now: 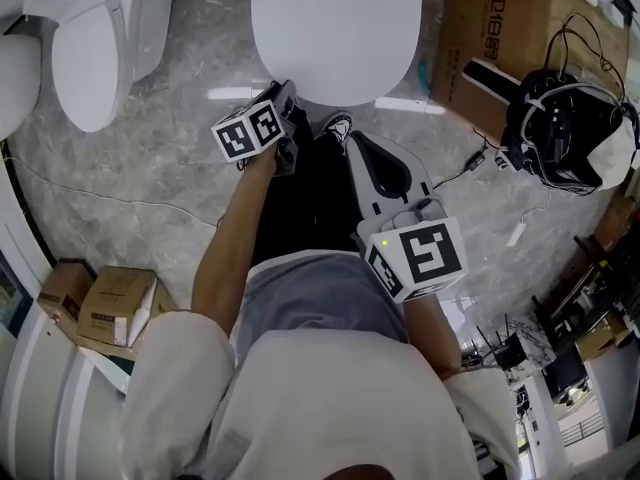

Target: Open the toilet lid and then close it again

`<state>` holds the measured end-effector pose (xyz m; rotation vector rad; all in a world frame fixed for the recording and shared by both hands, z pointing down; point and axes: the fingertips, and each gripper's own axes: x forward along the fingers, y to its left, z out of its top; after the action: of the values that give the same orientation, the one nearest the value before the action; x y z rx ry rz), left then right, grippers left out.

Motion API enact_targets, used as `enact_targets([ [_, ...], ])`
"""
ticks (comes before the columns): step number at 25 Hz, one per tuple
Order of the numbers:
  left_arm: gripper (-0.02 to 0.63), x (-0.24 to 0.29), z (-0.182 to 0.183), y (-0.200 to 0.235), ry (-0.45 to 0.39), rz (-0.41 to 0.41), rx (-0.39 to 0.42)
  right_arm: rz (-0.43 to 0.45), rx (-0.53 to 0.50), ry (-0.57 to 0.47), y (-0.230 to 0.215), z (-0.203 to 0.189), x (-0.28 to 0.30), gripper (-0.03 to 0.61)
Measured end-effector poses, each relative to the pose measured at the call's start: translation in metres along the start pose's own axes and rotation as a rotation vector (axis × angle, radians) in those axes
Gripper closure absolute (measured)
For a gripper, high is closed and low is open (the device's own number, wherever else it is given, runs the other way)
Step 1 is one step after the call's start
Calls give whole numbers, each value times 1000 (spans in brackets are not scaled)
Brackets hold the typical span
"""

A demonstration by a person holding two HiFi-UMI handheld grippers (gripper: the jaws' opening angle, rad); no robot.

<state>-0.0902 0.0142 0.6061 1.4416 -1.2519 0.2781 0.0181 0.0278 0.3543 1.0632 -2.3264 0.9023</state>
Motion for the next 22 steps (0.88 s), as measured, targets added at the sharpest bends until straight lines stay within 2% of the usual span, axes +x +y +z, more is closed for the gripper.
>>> enact_targets([
  [22, 520, -38, 51, -51, -42, -83, 31, 19, 42, -82, 8, 56, -11, 568],
])
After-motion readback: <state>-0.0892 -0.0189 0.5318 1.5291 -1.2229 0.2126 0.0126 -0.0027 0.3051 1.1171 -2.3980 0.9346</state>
